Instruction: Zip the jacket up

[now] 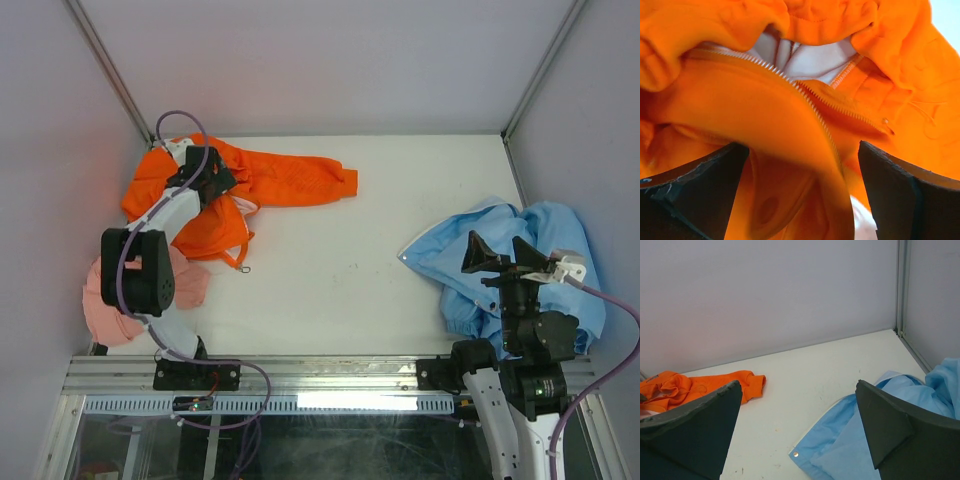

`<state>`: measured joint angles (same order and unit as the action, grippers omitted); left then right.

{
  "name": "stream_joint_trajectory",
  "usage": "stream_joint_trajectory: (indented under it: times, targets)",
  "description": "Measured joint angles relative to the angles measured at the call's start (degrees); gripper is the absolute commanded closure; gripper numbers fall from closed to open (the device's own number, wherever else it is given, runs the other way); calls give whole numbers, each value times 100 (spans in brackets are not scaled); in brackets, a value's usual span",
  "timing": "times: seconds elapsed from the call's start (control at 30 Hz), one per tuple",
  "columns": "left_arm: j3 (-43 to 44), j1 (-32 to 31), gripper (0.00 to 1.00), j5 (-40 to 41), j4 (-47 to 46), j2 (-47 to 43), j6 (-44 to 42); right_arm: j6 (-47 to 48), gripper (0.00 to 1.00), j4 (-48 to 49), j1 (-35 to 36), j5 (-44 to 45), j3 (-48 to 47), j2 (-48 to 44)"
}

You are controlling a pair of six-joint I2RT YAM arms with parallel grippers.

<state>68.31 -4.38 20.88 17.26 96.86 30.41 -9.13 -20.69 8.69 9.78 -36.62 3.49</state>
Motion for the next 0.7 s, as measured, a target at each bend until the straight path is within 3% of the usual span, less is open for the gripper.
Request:
stream_joint_trajectory:
  times: [0.07, 0.13, 0.27, 0.4, 0.47, 0.7]
  targets:
    - [284, 0, 5, 20, 2, 511, -24, 0, 1, -4, 9, -7, 0, -20]
    - [529, 0, 16, -7, 28, 920, -131, 0, 1, -9, 11, -7, 0, -35]
    - [1113, 4, 64, -511, 35, 1676, -713, 0, 1, -4, 22, -4, 2, -107]
    - [1547, 61, 91, -1447, 2, 2031, -1355, 0, 1, -7, 24, 2, 2, -125]
    - [1674, -22, 100, -1926, -26, 2050, -1633, 2, 1, -7, 24, 0, 2, -125]
    - [1856, -1034, 100, -3051, -55, 1969, -2181, -2, 1, 2, 24, -173, 2, -26]
